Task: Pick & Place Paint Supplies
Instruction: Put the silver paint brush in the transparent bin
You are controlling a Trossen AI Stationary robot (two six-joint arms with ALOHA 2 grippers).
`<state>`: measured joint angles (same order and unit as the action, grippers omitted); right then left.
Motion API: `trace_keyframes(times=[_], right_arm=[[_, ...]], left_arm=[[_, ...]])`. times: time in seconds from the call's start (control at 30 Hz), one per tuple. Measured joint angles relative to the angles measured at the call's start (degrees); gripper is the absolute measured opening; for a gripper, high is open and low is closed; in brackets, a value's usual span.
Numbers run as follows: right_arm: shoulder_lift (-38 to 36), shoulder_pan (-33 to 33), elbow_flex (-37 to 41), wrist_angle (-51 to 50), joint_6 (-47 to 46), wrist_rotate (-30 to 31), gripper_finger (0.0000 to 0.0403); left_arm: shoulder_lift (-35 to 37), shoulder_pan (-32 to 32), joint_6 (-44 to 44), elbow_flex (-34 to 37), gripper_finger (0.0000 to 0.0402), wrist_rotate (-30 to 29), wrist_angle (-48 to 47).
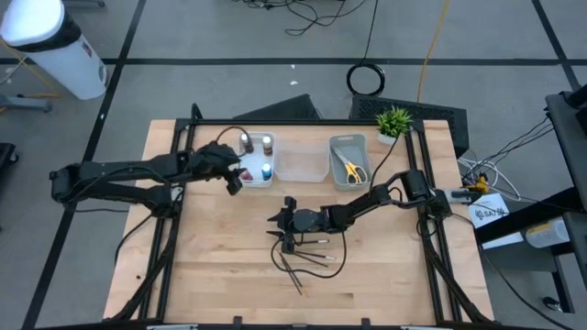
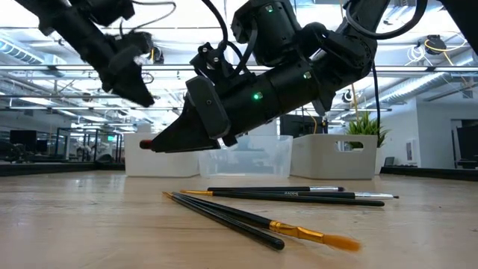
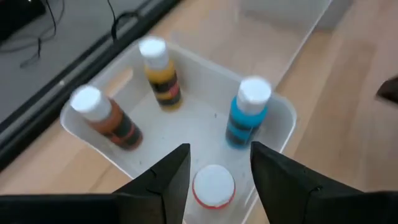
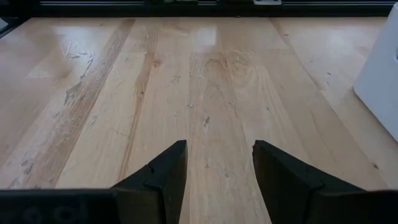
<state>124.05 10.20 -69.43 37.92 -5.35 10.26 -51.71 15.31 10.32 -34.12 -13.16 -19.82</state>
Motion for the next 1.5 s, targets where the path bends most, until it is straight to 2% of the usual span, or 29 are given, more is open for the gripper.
trace_keyframes(times=[0.07,0.23,0.33,0.47,0.63,0.87,0.93,1.0,1.1,1.2,1.3,1.5], right_arm=[[-0.18,0.00,0.00,-0.15,-0.65,-1.49,0.0171],[-9.24,0.00,-0.08,-8.78,-4.57,-13.93,0.0171],[-16.51,0.05,0.02,-18.04,-6.21,-19.56,0.0171],[-23.46,1.48,1.81,-22.35,-6.08,-23.89,0.0171],[-28.74,5.17,8.21,-16.89,-4.75,-24.22,0.0171],[-29.54,10.72,19.84,4.73,-4.45,-23.87,0.0171],[-28.16,12.41,21.43,7.46,-4.47,-21.63,0.0171],[-28.06,14.60,22.23,3.47,-4.42,-13.09,0.0171],[-28.05,17.14,20.18,-10.18,-4.36,2.39,0.0171],[-28.06,18.37,18.13,-24.49,-7.56,11.40,0.0171],[-28.06,18.24,17.96,-31.18,-10.51,12.25,0.0169],[-28.06,17.57,19.35,-33.01,-12.71,12.17,0.0134]], left_arm=[[2.72,0.00,2.26,-0.05,0.0175,1.92,0.09],[9.04,-1.62,4.16,0.70,0.0175,12.30,0.56],[11.85,-5.75,1.97,3.37,0.0175,13.85,6.95],[14.61,-11.22,-1.87,6.83,0.0175,14.27,16.26],[14.91,-16.49,-4.05,10.14,0.0175,14.66,26.36],[10.25,-23.34,-1.00,16.94,0.0175,14.62,43.53],[8.11,-25.58,0.02,18.44,0.0175,14.28,49.21],[5.08,-28.05,0.57,18.79,0.0175,14.20,53.74],[0.10,-32.11,0.51,18.69,0.0175,11.51,59.73],[-5.27,-35.88,0.70,17.64,0.0175,6.92,63.85],[-10.85,-39.35,2.49,15.26,0.0175,2.83,64.87],[-22.32,-43.76,5.08,8.19,0.0175,-0.97,64.91]])
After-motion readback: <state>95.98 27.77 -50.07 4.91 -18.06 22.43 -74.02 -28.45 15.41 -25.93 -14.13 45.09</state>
